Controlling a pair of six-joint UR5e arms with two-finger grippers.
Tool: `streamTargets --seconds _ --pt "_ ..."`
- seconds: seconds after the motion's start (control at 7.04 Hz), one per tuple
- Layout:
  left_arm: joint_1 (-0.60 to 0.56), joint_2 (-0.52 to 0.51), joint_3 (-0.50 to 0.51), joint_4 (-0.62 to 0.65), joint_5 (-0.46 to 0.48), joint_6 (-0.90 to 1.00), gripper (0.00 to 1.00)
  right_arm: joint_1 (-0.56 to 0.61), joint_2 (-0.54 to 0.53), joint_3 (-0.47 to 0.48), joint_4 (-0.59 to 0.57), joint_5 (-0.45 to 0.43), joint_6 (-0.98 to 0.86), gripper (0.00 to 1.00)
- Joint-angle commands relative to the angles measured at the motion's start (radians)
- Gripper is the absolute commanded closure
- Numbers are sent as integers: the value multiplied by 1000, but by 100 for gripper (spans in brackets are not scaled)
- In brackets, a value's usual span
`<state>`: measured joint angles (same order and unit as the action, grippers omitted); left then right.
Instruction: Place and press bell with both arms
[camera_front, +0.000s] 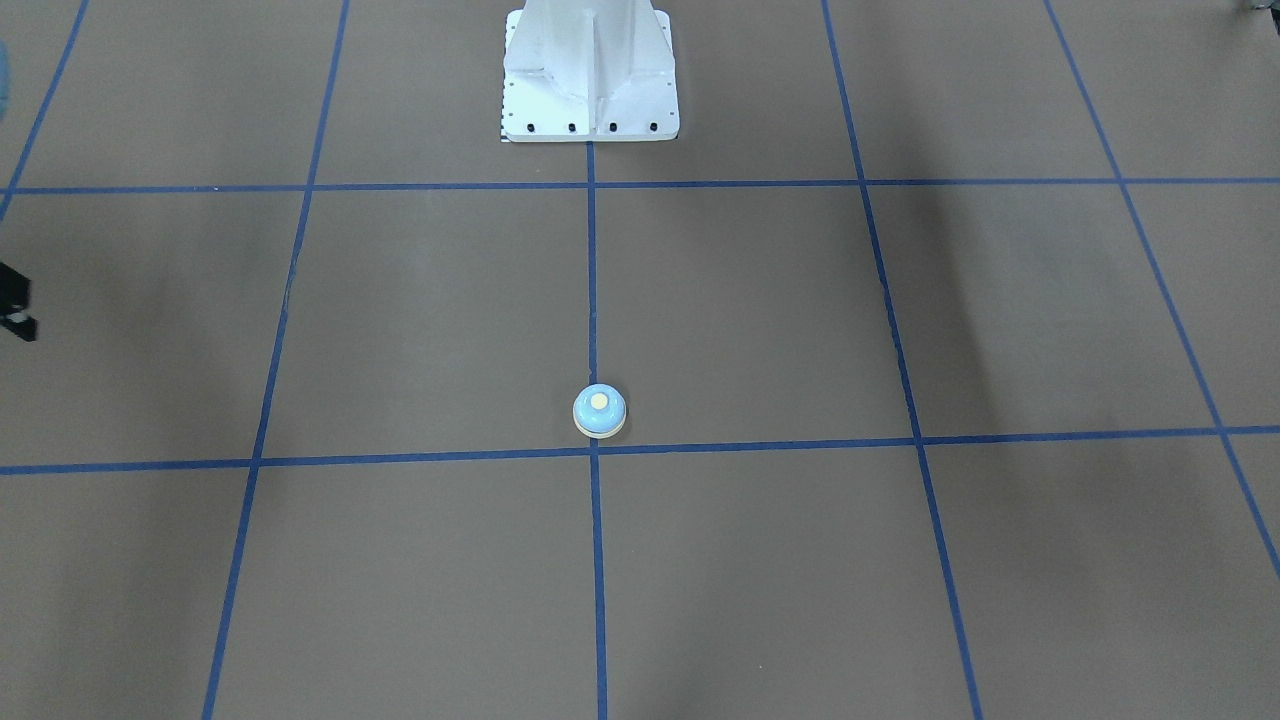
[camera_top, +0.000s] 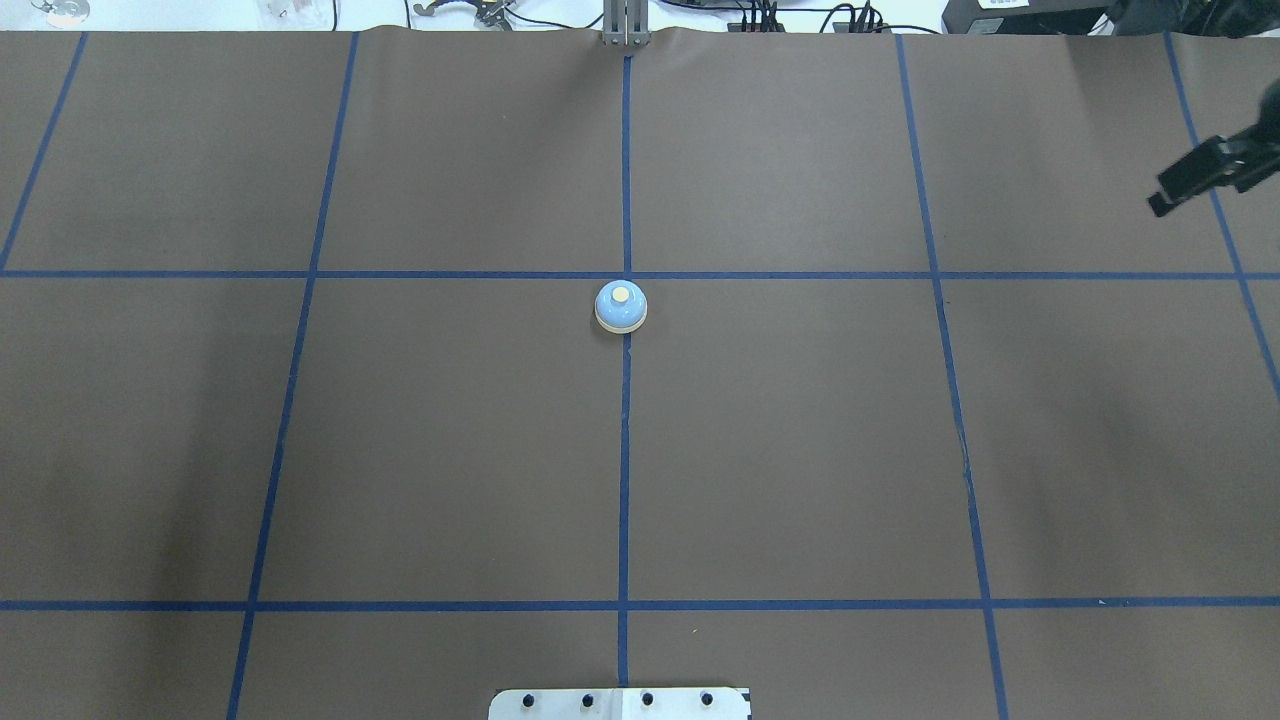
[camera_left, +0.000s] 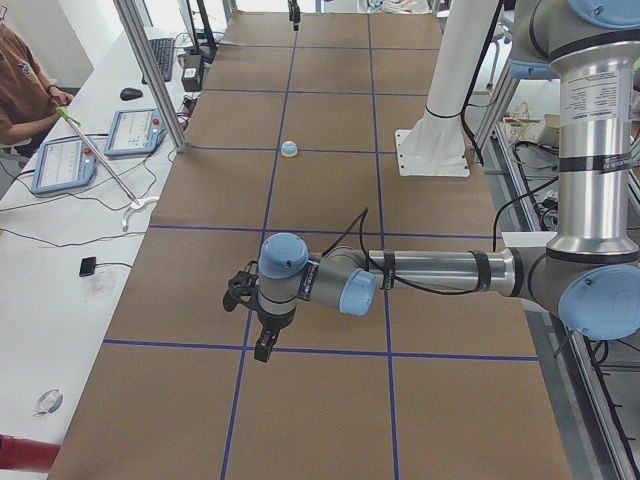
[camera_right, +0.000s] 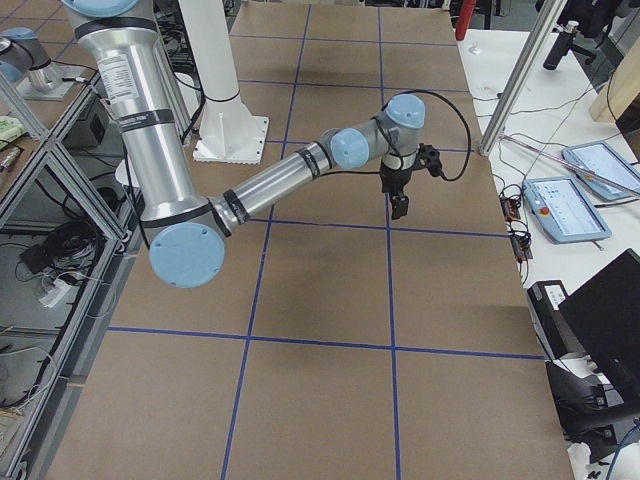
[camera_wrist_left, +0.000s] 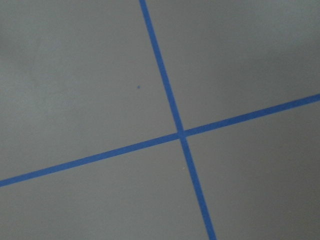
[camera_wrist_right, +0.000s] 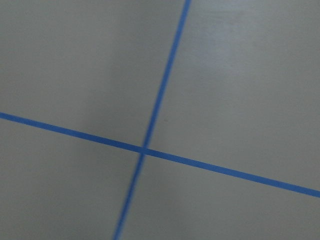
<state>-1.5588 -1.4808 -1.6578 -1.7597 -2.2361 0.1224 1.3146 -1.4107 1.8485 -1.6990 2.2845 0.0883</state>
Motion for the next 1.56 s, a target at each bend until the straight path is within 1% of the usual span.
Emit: streamTargets --seconds 0.0,0.14,0.28,0.57,0.71,0.85,0.99,1.14,1.42 --pt "-63 -4 -43 225 -7 138 0 161 -208 -5 7 3 -233 0" --pt "-63 10 -43 224 -8 137 0 185 -268 -9 10 15 -234 0" --pt "-64 13 -45 223 -8 137 0 186 -277 -15 10 10 -237 0" --pt "-70 14 -49 221 -10 137 0 186 -326 -40 12 12 -249 0" --pt "-72 22 -51 220 -11 137 0 193 -327 -69 10 15 -248 0" --pt "-73 57 -74 215 -28 128 0 193 -336 -69 10 18 -246 0" --pt "-73 68 -103 217 -30 97 0 204 -338 -69 10 27 -246 0" --pt "-70 63 -108 213 -25 33 0 225 -338 -69 10 41 -248 0" --pt "-66 60 -100 213 -27 19 0 258 -338 -69 10 49 -249 0"
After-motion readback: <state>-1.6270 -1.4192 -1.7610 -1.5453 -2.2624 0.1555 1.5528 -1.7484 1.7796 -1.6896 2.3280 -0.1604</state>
